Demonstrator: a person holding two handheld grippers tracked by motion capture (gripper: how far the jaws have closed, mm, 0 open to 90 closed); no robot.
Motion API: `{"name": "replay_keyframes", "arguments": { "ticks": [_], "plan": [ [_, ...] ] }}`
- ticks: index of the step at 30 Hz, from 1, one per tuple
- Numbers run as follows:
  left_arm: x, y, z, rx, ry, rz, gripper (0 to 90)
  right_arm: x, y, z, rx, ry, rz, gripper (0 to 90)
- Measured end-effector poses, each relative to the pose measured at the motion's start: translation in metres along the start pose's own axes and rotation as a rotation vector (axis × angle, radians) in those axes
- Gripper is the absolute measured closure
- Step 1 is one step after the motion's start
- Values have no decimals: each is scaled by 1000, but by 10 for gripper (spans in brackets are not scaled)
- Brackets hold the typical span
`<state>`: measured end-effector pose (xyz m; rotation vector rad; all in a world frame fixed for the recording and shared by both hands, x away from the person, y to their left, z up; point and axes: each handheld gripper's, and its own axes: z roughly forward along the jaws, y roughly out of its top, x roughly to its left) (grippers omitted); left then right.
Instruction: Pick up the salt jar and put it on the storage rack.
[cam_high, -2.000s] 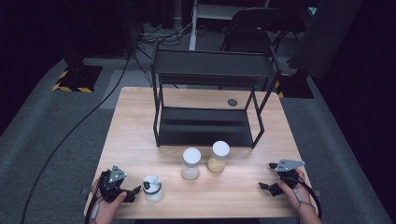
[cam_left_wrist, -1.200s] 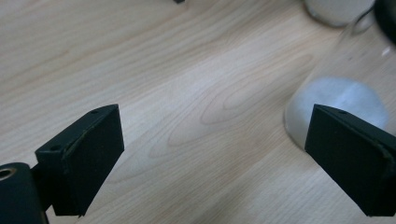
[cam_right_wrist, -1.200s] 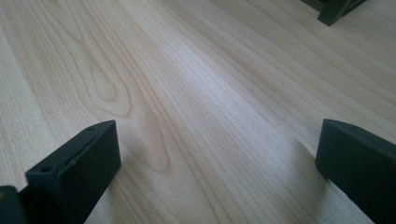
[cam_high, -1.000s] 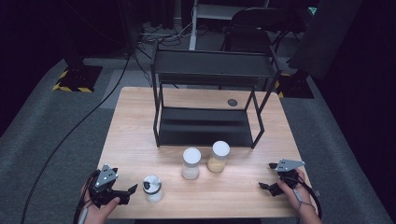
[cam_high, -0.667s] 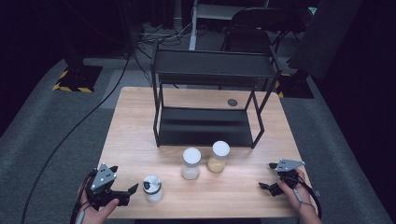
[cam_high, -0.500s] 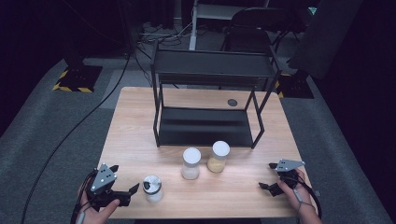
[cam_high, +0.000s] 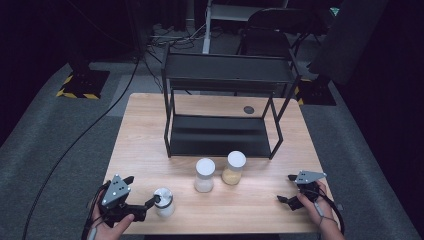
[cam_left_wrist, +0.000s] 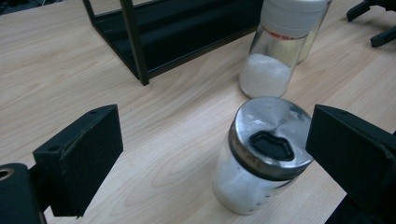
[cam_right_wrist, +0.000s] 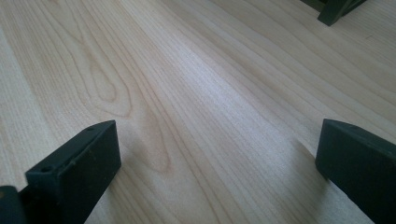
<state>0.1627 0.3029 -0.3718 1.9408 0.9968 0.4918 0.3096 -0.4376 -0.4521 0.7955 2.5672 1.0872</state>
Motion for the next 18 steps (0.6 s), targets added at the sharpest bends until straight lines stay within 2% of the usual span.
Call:
{"name": "replay_keyframes", "arguments": {
  "ticks": [8,18],
  "plan": [
    [-8,6,10,-8,-36,9,38,0,0,0,0,0,0,0],
    [-19,11,19,-13,-61,22,38,0,0,0,0,0,0,0]
  ]
}}
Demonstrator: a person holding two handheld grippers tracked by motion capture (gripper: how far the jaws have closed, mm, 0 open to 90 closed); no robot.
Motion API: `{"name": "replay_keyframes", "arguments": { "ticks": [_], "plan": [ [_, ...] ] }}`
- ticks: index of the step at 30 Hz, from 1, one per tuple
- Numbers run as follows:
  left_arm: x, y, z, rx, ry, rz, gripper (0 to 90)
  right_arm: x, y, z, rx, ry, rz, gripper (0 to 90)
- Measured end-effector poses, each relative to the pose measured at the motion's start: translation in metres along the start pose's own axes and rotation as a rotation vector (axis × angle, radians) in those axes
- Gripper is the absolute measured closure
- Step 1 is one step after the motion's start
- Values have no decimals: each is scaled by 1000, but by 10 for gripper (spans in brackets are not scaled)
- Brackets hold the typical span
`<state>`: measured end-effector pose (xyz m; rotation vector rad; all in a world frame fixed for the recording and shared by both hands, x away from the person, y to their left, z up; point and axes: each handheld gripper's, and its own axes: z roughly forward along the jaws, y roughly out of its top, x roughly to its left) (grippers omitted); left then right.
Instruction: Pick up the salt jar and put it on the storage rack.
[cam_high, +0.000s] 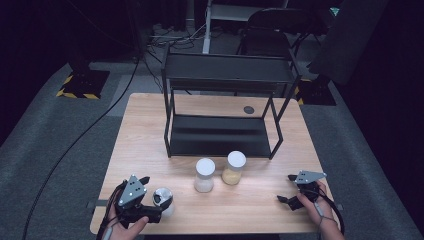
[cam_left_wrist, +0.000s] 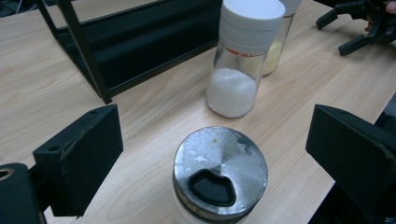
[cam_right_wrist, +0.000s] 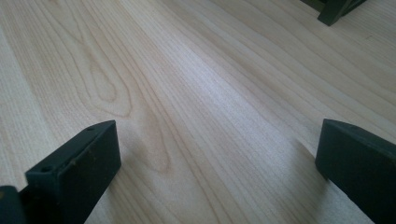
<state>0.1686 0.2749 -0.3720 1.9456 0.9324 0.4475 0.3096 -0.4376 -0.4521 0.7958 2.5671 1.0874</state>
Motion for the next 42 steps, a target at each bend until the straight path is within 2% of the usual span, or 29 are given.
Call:
{"name": "replay_keyframes", "arguments": {
  "ticks": [9,12,18,28,42],
  "plan": [
    [-4,-6,9,-3,6,-18,38,0,0,0,0,0,0,0],
    [-3,-8,13,6,-4,-24,39,0,0,0,0,0,0,0],
    [-3,-13,18,16,3,-32,43,0,0,0,0,0,0,0],
    [-4,-20,28,41,14,-44,58,0,0,0,0,0,0,0],
    [-3,-24,41,96,5,-48,82,0,0,0,0,0,0,0]
  ]
}}
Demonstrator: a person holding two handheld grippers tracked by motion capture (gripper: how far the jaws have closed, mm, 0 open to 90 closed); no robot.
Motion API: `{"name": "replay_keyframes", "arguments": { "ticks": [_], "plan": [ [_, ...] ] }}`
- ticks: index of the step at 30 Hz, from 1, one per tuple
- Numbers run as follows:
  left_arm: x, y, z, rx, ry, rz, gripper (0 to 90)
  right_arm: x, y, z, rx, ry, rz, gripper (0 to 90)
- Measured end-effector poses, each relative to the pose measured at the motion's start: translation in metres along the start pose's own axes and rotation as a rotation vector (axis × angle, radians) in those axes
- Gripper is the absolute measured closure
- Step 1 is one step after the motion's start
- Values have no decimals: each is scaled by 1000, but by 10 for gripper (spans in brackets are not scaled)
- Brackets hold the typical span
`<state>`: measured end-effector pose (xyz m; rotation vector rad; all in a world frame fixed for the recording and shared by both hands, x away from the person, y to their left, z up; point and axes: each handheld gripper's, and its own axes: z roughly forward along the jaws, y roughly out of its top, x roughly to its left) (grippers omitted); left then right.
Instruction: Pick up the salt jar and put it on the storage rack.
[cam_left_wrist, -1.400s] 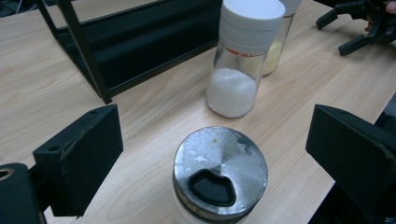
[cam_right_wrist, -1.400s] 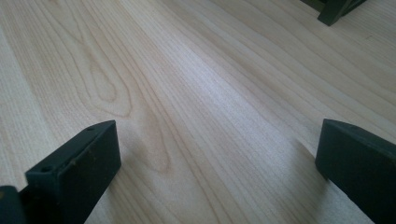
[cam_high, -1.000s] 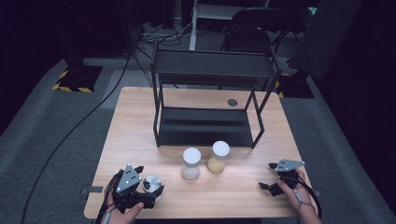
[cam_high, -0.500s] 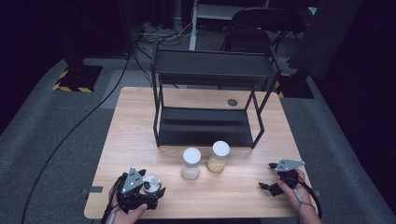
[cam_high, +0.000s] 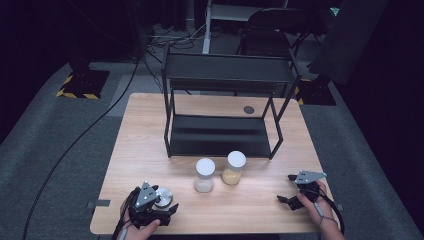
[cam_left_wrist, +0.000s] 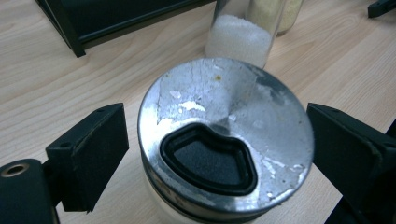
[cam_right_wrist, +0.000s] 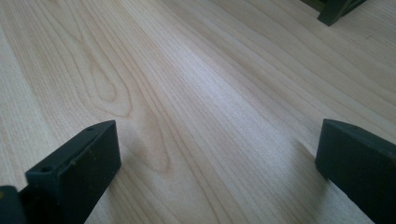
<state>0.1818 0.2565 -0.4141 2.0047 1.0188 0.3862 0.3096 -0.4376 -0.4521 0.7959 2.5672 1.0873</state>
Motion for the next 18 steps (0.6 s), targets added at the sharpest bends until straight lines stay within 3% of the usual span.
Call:
{"name": "replay_keyframes", "arguments": {
  "ticks": [11,14,18],
  "plan": [
    [1,1,9,51,-9,26,158,0,0,0,0,0,0,0],
    [3,-3,9,37,-14,13,203,0,0,0,0,0,0,0],
    [4,-9,8,17,-3,23,289,0,0,0,0,0,0,0]
  ]
}}
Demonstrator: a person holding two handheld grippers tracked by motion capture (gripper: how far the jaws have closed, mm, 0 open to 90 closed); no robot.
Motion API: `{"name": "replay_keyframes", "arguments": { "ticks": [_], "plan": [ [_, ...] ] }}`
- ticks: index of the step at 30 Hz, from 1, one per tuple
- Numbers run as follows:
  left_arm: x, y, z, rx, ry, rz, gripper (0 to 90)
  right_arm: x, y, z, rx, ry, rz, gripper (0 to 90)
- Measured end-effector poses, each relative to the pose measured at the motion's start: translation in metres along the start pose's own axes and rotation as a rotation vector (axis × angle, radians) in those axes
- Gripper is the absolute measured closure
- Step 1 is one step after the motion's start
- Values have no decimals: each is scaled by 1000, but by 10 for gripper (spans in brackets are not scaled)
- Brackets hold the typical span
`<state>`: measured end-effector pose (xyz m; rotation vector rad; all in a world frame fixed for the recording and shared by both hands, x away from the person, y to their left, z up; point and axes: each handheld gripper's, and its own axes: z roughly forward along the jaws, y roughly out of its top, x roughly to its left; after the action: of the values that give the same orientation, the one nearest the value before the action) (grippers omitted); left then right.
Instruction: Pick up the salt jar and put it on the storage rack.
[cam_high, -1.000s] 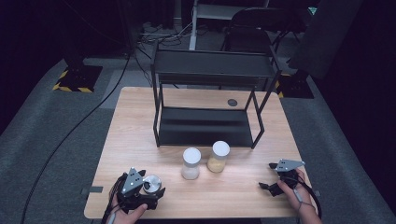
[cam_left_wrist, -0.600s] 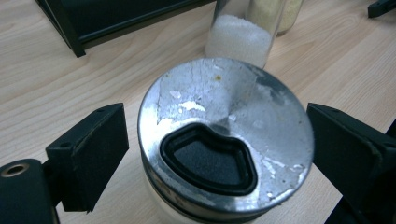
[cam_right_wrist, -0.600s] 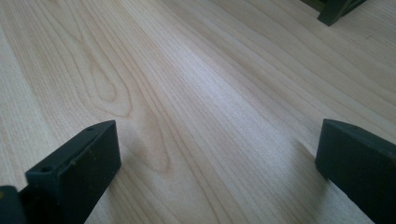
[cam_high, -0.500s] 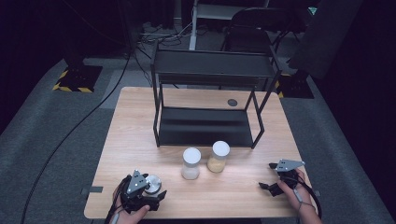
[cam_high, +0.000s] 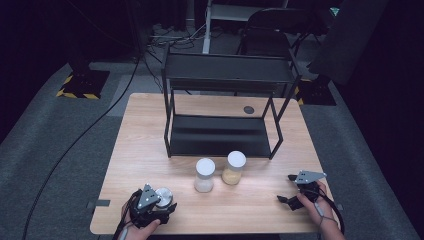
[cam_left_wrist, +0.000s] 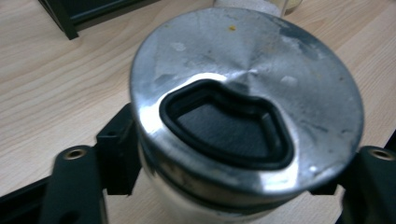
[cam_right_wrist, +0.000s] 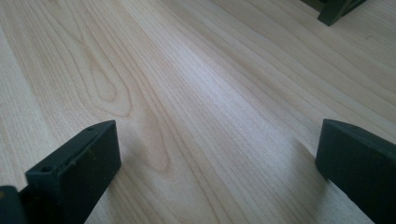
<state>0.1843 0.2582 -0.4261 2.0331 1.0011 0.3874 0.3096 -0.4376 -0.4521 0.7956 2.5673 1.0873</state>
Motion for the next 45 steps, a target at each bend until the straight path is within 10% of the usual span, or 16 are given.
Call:
{"name": "replay_keyframes", "arguments": {
  "ticks": [17,45],
  "plan": [
    [-7,12,-6,5,45,18,303,0,0,0,0,0,0,0],
    [15,76,-6,-6,12,70,304,0,0,0,0,0,0,0]
  ]
}}
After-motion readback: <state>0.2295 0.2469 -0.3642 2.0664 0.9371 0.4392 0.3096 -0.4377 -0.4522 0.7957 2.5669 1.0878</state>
